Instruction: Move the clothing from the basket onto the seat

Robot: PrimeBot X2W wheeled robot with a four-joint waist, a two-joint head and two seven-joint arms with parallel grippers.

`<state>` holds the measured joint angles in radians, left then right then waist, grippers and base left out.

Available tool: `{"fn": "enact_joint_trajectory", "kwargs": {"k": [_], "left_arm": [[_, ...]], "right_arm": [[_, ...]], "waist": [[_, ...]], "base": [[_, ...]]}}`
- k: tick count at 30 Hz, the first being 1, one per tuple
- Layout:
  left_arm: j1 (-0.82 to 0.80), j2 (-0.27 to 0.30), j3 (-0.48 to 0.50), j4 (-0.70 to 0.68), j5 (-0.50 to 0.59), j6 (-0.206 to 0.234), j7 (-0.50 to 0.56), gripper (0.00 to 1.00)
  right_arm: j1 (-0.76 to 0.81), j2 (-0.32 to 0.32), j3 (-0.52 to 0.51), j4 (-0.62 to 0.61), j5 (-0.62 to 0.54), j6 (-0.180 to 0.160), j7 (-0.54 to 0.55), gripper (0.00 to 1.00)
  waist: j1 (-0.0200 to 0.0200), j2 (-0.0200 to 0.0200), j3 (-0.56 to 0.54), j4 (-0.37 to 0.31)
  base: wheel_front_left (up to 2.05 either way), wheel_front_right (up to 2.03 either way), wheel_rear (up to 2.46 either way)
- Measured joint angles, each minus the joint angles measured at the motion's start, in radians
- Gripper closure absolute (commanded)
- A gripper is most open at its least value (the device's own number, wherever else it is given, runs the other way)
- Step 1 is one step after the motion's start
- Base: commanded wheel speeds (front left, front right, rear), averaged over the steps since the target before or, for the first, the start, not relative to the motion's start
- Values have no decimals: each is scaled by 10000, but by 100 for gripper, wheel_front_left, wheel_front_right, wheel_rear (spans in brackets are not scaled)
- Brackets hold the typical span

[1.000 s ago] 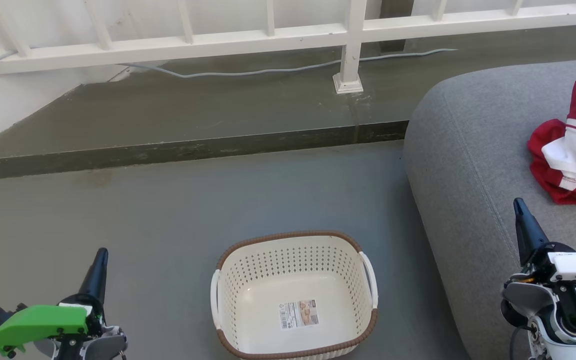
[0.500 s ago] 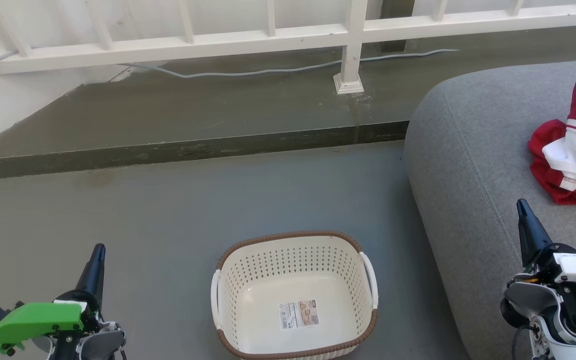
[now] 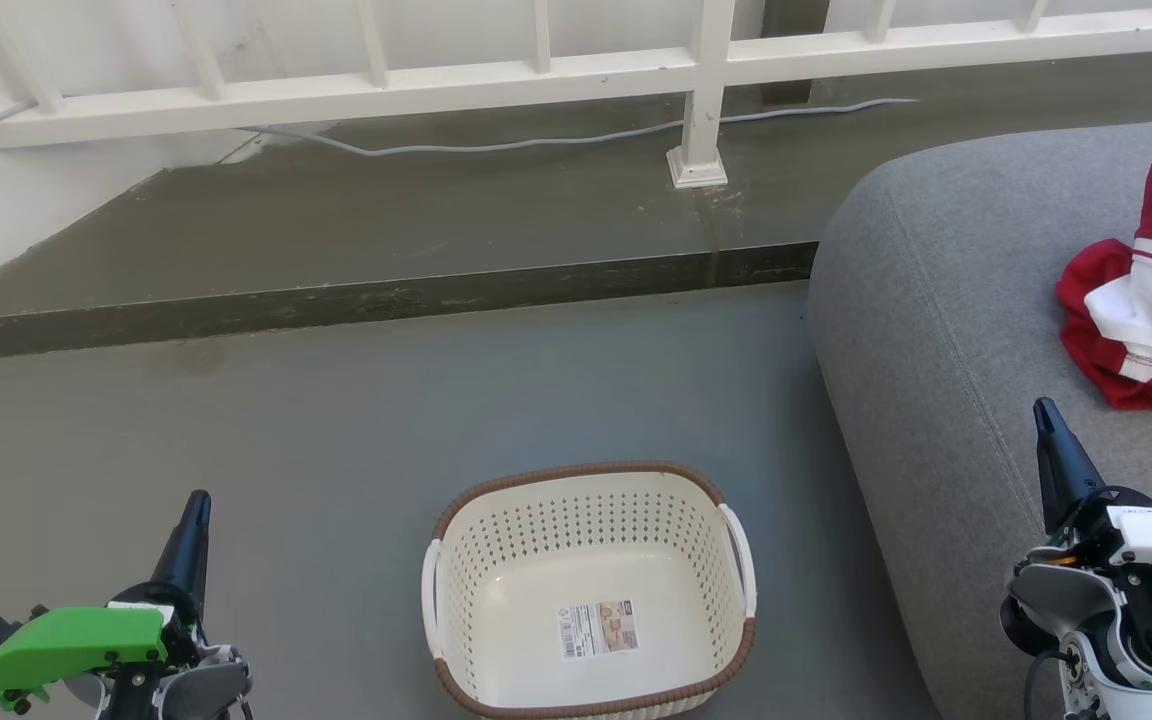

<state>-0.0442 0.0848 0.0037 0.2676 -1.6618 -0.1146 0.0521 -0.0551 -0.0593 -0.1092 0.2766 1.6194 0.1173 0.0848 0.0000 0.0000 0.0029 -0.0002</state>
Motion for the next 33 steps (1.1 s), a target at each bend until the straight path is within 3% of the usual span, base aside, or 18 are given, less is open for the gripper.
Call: {"fn": "enact_joint_trajectory", "kwargs": {"k": [33], "left_arm": [[-23,-19,25,94,0,-10,2,100]], "right_arm": [[0,10,-21,-2,0,0,54,100]], "waist": [[0,0,-1,1]], "base": [[0,0,0]]}}
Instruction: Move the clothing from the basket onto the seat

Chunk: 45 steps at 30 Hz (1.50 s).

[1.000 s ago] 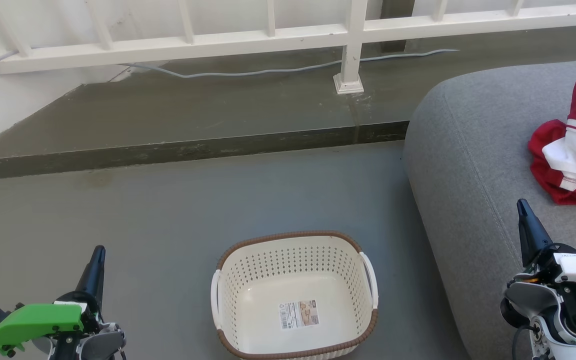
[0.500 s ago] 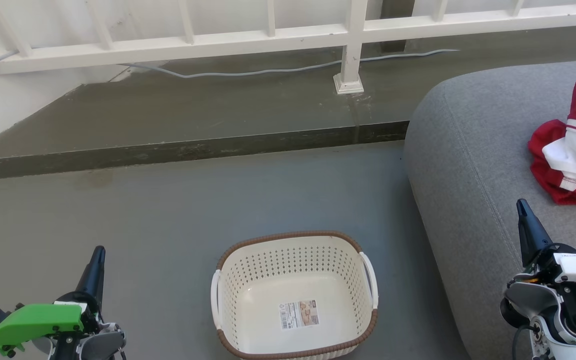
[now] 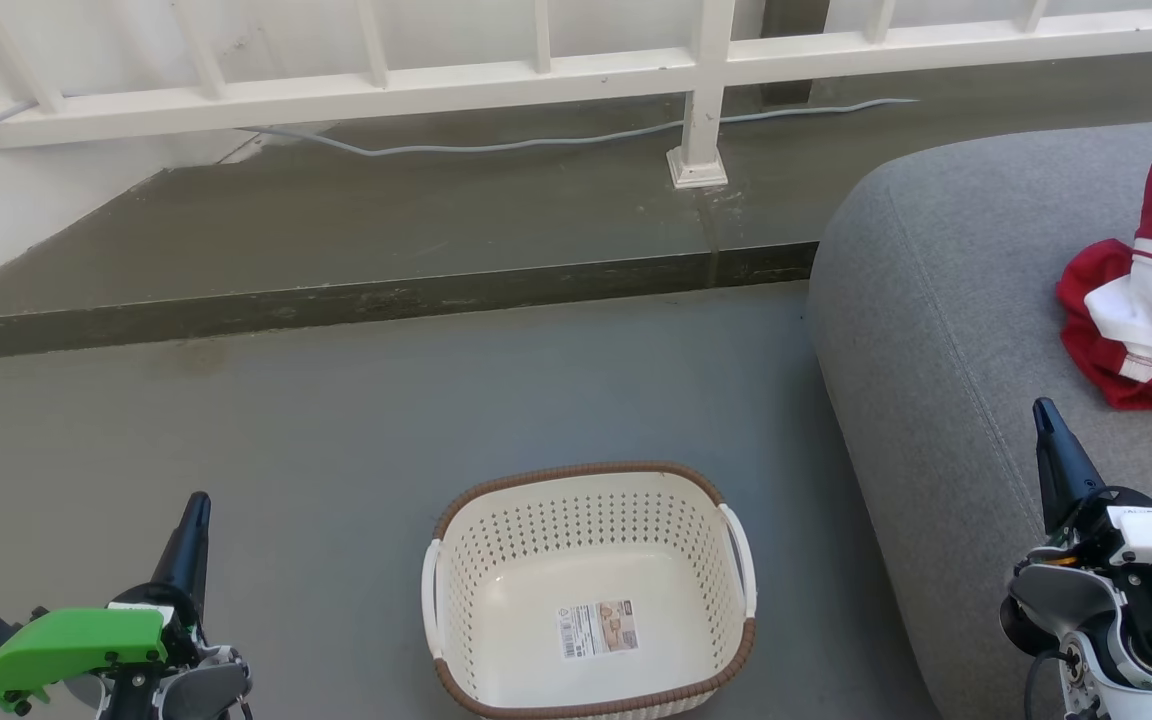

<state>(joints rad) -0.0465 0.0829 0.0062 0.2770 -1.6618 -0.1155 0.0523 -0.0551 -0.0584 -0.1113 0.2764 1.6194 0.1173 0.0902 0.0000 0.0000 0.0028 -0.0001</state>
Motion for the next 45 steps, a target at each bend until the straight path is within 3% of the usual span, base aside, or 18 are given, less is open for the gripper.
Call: {"fn": "enact_joint_trajectory", "kwargs": {"k": [45], "left_arm": [[-9,-19,52,27,2,-75,82,100]], "right_arm": [[0,12,-21,-2,0,0,0,100]], "waist": [[0,0,-1,1]], "base": [[0,0,0]]}}
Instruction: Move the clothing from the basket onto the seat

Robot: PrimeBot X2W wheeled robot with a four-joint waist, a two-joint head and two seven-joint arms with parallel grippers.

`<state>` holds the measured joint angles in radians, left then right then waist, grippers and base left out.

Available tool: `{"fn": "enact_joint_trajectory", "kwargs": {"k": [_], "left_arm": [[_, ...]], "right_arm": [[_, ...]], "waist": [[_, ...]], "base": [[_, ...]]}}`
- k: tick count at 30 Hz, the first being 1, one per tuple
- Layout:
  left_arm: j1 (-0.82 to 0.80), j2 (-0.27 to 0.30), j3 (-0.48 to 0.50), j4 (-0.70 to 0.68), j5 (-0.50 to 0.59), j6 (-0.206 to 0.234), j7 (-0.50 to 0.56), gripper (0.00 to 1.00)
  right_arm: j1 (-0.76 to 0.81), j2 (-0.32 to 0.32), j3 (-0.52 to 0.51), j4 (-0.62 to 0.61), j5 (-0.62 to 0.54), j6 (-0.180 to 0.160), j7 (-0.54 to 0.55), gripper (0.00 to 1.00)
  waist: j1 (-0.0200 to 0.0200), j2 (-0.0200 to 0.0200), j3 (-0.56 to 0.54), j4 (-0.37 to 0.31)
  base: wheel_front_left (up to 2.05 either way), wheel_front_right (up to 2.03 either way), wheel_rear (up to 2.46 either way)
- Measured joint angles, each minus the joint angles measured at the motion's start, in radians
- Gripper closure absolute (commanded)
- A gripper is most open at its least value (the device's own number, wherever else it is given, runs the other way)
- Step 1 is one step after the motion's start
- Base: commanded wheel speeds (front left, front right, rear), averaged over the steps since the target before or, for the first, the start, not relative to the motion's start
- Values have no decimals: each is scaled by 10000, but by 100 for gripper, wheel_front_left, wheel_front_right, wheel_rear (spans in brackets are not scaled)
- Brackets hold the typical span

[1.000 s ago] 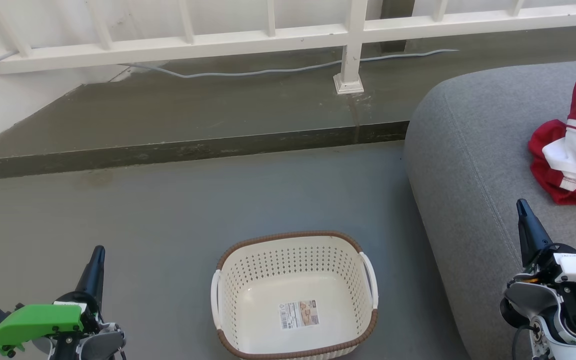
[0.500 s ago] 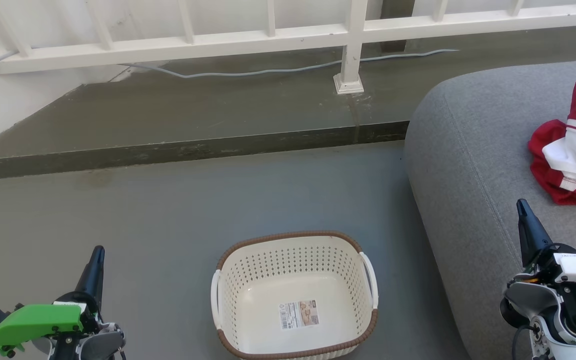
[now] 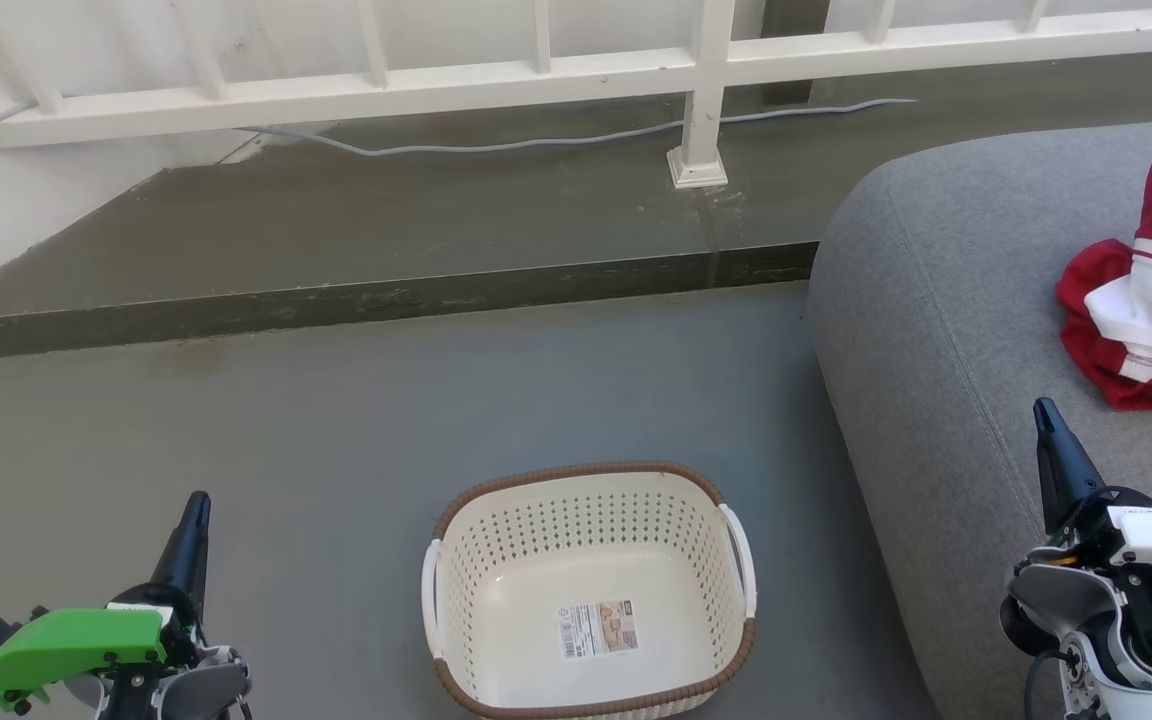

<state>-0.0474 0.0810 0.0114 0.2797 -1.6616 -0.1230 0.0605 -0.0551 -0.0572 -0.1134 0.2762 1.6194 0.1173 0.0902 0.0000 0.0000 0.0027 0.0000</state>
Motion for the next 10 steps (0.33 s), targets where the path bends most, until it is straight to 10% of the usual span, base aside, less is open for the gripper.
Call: {"fn": "enact_joint_trajectory", "kwargs": {"k": [10], "left_arm": [[-1,-4,25,4,0,0,2,100]], "right_arm": [[0,4,-4,0,0,0,0,100]], "waist": [[0,0,0,0]], "base": [[0,0,0]]}}
